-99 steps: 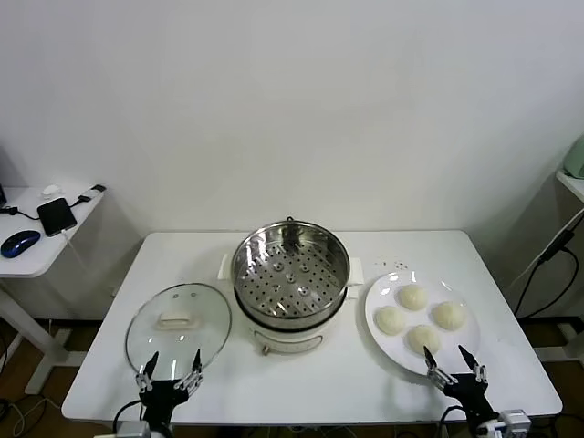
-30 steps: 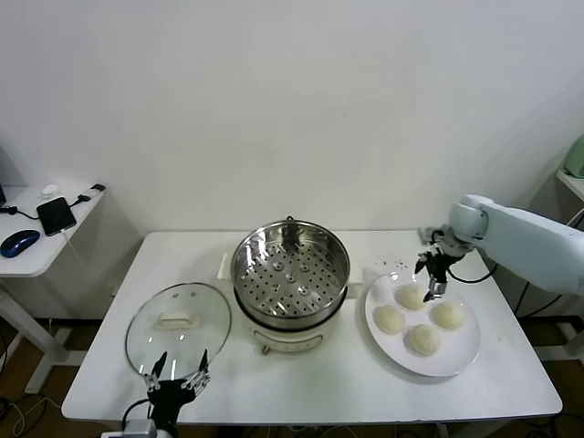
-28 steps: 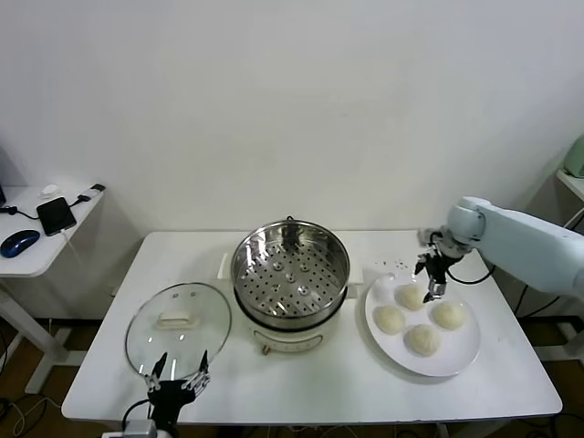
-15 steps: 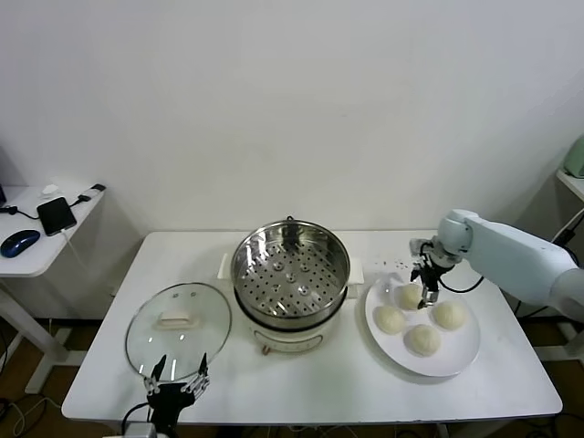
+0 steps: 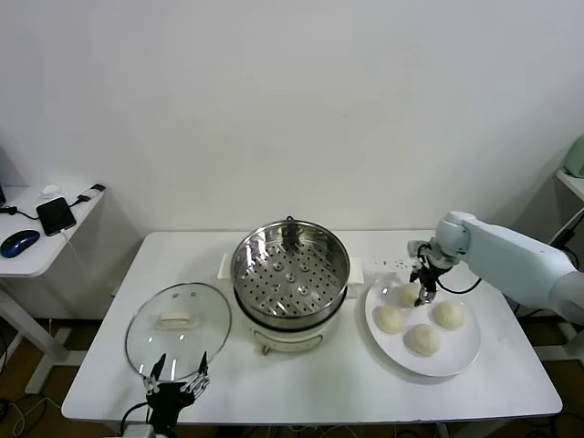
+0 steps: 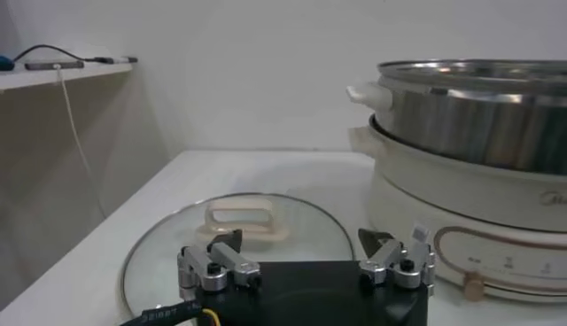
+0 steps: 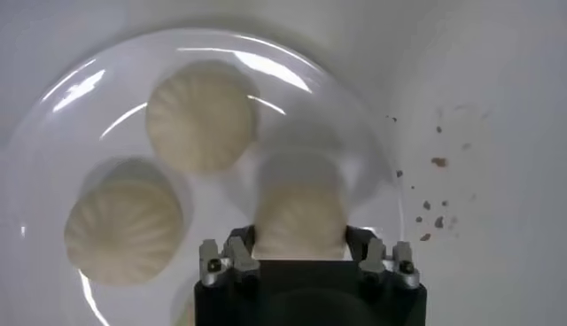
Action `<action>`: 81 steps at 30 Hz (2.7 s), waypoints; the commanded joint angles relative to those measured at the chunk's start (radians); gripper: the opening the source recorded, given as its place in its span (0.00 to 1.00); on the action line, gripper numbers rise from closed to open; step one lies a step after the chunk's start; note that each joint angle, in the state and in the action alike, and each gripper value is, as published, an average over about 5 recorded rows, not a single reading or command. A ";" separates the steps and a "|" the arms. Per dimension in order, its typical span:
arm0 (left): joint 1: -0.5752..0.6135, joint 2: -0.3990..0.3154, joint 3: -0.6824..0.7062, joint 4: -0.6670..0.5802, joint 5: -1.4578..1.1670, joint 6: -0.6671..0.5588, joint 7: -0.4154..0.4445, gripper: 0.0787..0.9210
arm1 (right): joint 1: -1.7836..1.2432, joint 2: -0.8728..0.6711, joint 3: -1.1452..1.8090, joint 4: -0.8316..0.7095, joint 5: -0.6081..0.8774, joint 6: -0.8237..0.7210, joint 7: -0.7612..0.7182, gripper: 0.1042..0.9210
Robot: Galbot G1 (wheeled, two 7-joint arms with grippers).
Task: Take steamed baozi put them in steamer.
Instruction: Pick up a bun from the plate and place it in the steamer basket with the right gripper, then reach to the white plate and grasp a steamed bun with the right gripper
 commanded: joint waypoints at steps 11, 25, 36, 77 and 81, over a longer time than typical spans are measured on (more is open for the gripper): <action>0.004 0.005 0.018 -0.019 0.007 0.002 0.000 0.88 | 0.594 0.289 -0.238 0.340 0.212 0.442 -0.082 0.71; 0.001 0.013 0.030 -0.011 0.015 0.001 -0.002 0.88 | 0.136 0.459 -0.013 0.019 -0.488 0.947 -0.029 0.71; -0.010 0.017 0.033 0.006 0.009 -0.005 -0.004 0.88 | -0.046 0.591 0.154 -0.335 -0.601 1.012 0.046 0.70; -0.015 0.013 0.054 -0.001 0.013 -0.016 0.001 0.88 | 0.631 0.005 -0.642 0.208 0.360 0.309 -0.050 0.88; -0.024 0.013 0.055 0.004 0.012 -0.012 0.002 0.88 | 0.661 -0.076 -0.721 0.317 0.356 0.194 -0.015 0.88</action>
